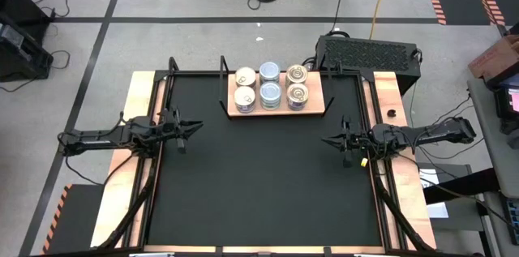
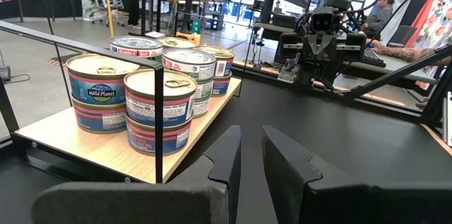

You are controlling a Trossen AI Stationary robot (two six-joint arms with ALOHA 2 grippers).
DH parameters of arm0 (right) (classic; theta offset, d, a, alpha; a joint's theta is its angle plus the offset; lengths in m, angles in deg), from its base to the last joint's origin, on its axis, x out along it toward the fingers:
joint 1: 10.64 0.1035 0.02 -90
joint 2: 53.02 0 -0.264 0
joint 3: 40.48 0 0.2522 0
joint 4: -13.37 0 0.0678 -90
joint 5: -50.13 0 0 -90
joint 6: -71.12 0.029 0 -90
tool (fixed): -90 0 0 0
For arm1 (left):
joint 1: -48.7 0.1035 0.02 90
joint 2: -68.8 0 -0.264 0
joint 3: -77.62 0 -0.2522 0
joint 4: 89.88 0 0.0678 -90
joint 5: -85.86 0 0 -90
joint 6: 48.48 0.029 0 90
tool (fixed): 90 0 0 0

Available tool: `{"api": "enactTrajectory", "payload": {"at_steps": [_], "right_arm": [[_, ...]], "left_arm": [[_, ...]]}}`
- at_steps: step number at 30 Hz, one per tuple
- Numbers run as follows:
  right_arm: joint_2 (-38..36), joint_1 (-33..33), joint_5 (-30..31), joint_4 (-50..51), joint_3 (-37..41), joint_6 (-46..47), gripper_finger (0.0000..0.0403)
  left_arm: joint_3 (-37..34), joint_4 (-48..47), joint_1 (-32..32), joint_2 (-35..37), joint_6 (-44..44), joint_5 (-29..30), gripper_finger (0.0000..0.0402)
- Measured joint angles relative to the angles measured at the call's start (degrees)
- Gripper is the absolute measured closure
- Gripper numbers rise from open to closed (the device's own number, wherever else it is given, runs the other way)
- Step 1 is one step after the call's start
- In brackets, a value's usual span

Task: Stack canned seafood by type on shelf
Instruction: Return to Home Position

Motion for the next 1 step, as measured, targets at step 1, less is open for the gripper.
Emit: {"api": "enactTrajectory", "payload": {"at_steps": [1], "right_arm": [[0.00,-0.02,0.01,0.00,0.00,0.00,0.0403]], "left_arm": [[0.00,0.00,-0.01,-0.01,0.00,0.00,0.0340]]}}
